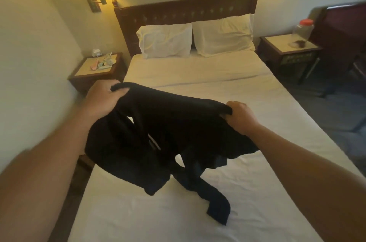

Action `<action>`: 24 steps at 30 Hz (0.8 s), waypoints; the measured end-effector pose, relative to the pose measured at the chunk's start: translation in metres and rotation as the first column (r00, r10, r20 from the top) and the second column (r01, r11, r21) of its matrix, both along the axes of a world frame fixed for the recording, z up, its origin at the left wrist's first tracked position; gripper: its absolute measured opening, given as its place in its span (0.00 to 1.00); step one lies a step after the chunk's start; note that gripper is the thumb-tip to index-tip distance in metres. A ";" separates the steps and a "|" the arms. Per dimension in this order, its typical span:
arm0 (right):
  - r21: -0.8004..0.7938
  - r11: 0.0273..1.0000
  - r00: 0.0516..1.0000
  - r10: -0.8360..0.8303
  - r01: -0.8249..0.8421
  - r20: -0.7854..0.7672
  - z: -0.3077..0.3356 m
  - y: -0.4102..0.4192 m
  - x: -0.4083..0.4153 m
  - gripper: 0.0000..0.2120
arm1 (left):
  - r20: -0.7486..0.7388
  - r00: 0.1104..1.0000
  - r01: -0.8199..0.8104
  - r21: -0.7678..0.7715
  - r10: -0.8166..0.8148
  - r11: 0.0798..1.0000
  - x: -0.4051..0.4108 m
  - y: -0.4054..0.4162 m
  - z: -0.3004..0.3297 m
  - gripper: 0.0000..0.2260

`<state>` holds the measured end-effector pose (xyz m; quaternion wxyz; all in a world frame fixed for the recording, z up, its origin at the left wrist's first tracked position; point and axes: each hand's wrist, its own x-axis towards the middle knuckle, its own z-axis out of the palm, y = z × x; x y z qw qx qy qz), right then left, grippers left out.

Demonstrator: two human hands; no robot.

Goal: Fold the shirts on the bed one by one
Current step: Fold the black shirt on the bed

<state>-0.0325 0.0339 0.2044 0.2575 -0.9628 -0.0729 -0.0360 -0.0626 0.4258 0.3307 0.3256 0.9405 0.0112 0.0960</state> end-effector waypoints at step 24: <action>0.157 0.966 0.974 -0.218 0.208 0.054 0.150 0.020 0.223 0.09 | 0.177 0.934 -0.348 0.256 0.311 0.902 0.241 0.038 0.104 0.09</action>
